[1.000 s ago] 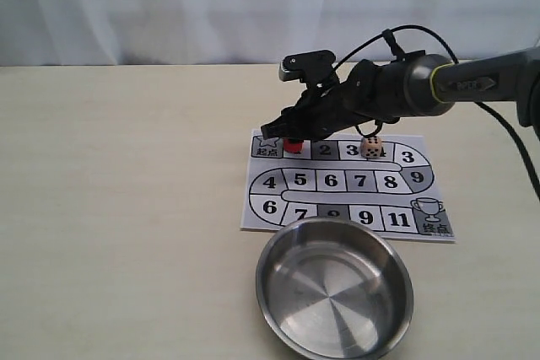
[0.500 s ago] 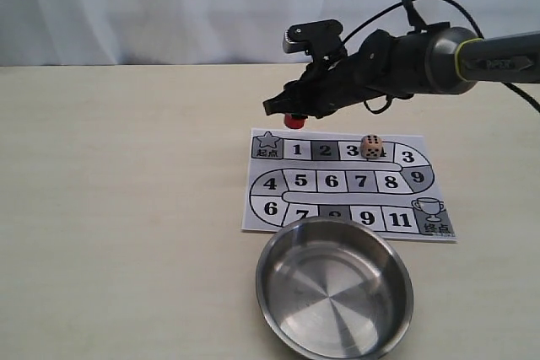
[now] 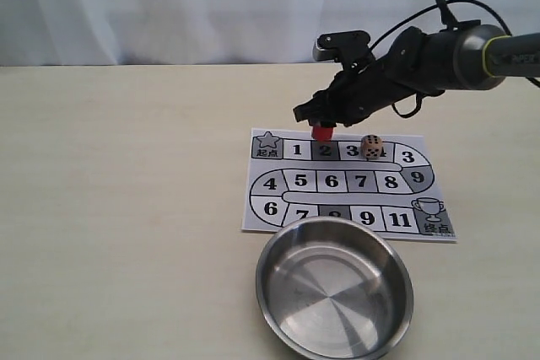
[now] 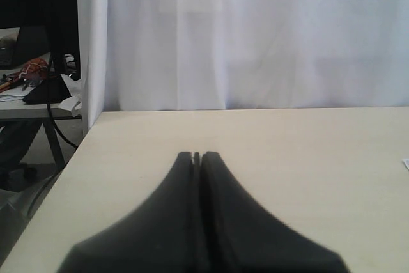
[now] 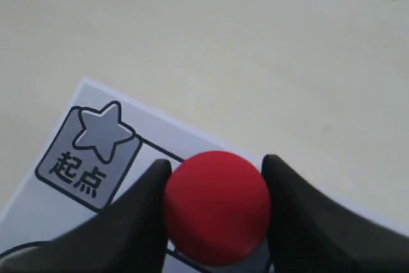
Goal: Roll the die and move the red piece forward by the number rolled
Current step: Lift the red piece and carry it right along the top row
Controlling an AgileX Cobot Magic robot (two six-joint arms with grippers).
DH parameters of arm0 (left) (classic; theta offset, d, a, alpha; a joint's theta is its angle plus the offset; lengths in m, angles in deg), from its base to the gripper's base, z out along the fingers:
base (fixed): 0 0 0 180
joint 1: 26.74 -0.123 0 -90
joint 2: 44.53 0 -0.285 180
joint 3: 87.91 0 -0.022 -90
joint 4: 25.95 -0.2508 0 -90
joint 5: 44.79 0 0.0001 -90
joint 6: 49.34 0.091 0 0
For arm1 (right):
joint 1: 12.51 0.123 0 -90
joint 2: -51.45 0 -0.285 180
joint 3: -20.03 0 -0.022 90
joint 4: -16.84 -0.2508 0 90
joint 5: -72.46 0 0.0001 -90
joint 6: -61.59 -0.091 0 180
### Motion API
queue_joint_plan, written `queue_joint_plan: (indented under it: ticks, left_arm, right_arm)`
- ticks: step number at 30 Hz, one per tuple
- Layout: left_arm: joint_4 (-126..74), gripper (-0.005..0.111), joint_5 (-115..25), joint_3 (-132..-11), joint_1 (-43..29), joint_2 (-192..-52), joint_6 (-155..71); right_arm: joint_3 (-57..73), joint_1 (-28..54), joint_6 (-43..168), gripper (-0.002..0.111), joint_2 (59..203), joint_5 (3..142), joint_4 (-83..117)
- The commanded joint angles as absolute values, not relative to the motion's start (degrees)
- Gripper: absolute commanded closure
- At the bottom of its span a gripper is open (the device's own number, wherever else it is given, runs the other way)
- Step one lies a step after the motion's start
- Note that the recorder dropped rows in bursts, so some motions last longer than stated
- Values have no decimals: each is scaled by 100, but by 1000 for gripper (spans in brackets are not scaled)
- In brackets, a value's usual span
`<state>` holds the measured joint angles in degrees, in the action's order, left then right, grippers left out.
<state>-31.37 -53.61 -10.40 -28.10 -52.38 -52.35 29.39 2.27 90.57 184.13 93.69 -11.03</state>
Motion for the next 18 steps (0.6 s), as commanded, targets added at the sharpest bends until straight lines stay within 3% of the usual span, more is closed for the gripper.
queue_joint_plan:
  ticks: [1, 18]
  left_arm:
    - [-3131, 107, -5292, -1069, -2810, -5232, -5237]
    - [-3131, 107, -5304, -1069, -2810, -5232, -5237]
  right_arm:
    - [2910, 225, 9213, 104, 18679, 9382, -1045]
    - [2945, 189, 9226, 104, 18386, 9207, -307]
